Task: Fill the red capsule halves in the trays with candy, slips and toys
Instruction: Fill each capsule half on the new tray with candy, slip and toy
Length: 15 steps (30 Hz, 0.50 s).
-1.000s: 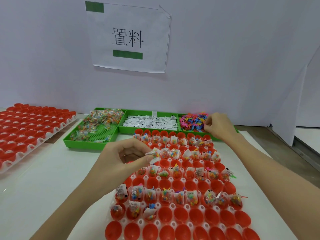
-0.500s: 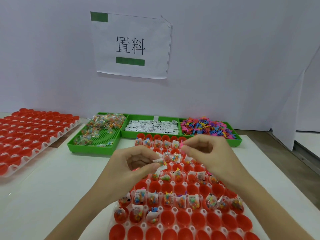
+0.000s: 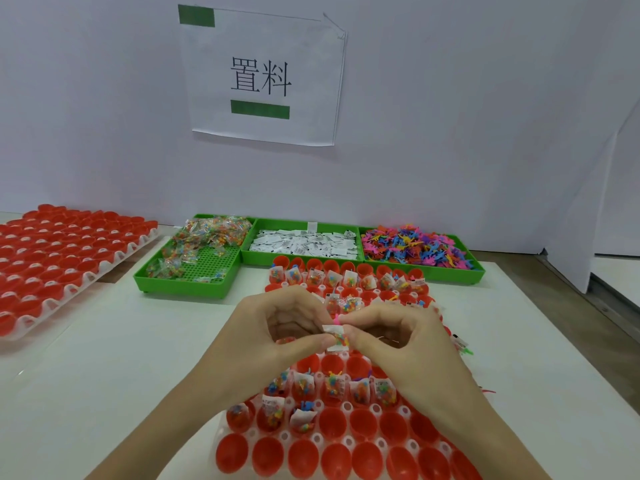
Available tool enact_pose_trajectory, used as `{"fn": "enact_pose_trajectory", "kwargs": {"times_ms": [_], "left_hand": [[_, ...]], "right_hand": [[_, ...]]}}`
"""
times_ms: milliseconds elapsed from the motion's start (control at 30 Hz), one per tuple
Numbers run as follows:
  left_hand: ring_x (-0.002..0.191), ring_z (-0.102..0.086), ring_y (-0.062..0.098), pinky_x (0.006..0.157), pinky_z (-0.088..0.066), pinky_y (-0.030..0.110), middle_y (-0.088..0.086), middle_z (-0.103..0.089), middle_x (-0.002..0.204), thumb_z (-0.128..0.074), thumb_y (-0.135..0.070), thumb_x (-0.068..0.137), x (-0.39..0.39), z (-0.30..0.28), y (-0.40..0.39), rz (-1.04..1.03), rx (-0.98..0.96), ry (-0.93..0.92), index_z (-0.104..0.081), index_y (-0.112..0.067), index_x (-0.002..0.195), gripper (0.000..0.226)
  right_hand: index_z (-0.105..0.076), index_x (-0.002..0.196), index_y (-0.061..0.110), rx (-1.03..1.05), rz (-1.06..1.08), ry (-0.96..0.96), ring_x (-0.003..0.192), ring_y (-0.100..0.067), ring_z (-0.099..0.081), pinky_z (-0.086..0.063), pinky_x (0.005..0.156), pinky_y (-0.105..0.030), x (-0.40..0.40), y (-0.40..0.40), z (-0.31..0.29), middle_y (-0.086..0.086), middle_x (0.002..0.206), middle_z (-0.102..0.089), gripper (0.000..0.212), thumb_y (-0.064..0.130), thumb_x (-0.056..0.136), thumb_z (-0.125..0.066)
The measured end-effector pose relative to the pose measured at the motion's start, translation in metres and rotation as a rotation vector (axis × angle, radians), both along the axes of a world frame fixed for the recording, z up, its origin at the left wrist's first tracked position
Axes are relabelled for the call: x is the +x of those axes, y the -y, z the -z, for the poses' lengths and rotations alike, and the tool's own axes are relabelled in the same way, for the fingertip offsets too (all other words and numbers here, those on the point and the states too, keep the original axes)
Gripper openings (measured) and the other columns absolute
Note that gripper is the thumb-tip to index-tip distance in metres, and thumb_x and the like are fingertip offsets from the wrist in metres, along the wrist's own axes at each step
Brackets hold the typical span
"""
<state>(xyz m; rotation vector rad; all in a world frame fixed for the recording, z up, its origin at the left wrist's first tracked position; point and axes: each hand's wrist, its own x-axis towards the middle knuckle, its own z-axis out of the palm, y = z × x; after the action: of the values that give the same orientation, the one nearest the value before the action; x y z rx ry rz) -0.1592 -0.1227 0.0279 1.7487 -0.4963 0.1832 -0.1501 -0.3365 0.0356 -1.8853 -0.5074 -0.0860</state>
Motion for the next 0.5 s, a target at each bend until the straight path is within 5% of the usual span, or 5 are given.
{"fn": "enact_pose_trajectory", "kwargs": {"times_ms": [133,500], "left_hand": [[0.084,-0.076,0.027,0.079,-0.061,0.031,0.008,-0.076,0.090,-0.085,-0.015,0.083,0.001,0.002,0.000,-0.014,0.009,0.015,-0.074,-0.014,0.095,0.017],[0.083,-0.077,0.025,0.081,-0.062,0.033,0.007,-0.075,0.091,-0.087,-0.010,0.080,-0.004,-0.005,-0.006,0.118,0.088,-0.065,-0.080,-0.010,0.092,0.014]], "right_hand": [[-0.081,0.099,0.035,-0.007,-0.028,-0.003,0.078,-0.001,-0.072,-0.052,0.070,-0.009,-0.003,0.003,-0.001,0.014,0.085,-0.077,0.011,0.033,0.091,-0.073],[-0.078,0.095,0.033,-0.111,-0.185,-0.163,0.087,-0.011,-0.075,-0.058,0.083,-0.021,-0.006,0.014,-0.005,0.006,0.092,-0.078,0.008,0.030,0.088,-0.079]]}}
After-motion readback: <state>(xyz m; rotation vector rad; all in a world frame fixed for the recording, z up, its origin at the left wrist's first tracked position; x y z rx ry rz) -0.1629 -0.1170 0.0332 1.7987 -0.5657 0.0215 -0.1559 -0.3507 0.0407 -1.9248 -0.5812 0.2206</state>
